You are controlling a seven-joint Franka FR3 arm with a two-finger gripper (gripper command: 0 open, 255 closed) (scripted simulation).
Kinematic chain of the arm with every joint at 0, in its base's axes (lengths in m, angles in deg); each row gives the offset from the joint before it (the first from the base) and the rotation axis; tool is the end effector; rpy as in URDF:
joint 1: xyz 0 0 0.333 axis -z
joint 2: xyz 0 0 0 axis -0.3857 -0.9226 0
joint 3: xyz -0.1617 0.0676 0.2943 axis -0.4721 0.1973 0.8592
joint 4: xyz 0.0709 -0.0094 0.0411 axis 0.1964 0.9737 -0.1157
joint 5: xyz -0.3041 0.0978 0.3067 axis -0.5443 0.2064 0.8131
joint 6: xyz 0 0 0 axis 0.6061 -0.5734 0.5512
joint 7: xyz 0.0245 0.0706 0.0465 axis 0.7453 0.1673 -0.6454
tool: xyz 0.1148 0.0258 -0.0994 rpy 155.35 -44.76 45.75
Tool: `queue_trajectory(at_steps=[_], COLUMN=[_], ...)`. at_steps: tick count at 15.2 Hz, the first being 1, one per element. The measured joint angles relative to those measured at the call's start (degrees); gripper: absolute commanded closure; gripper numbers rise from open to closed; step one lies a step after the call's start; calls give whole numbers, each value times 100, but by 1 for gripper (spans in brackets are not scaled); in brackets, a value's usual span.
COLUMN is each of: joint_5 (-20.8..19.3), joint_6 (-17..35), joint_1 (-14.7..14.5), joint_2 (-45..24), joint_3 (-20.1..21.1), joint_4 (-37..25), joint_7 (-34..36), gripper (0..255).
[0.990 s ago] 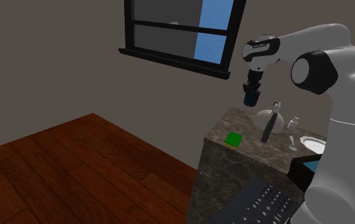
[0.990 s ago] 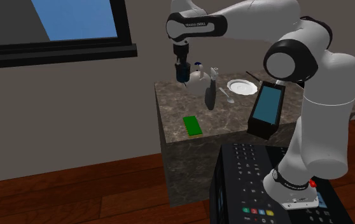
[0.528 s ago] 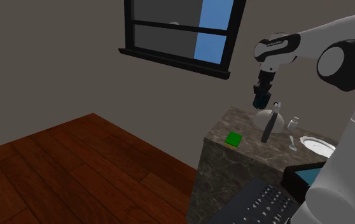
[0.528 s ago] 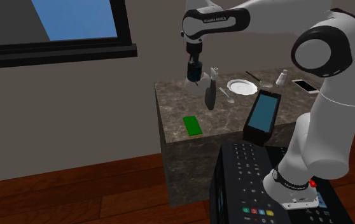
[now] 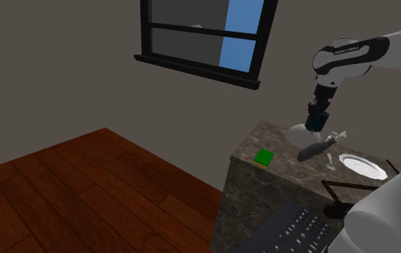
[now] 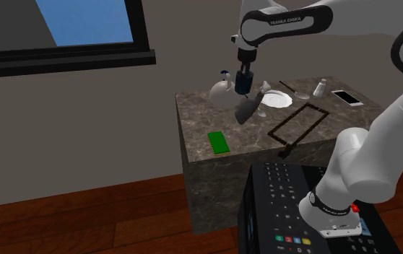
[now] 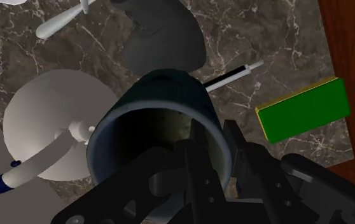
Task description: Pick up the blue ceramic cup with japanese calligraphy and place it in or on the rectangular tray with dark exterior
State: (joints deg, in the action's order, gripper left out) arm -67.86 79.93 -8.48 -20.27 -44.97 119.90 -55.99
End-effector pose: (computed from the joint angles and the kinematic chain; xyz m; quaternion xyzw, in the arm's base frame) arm 0.3670 -0.4220 0.4885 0.9953 -0.0944 -0.0095 0.0172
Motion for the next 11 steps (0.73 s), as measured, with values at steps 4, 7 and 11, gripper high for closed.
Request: queue_trajectory(at_steps=[4,7,11], joint_5=[-406,-692,-1065], joint_6=[-64,-147,-320], joint_1=[224,435,770], joint_2=[753,1282,2015], joint_3=[-28,-64,-94], joint_4=[598,978,1463], joint_7=[-65,-170,-334], gripper=[255,255,255])
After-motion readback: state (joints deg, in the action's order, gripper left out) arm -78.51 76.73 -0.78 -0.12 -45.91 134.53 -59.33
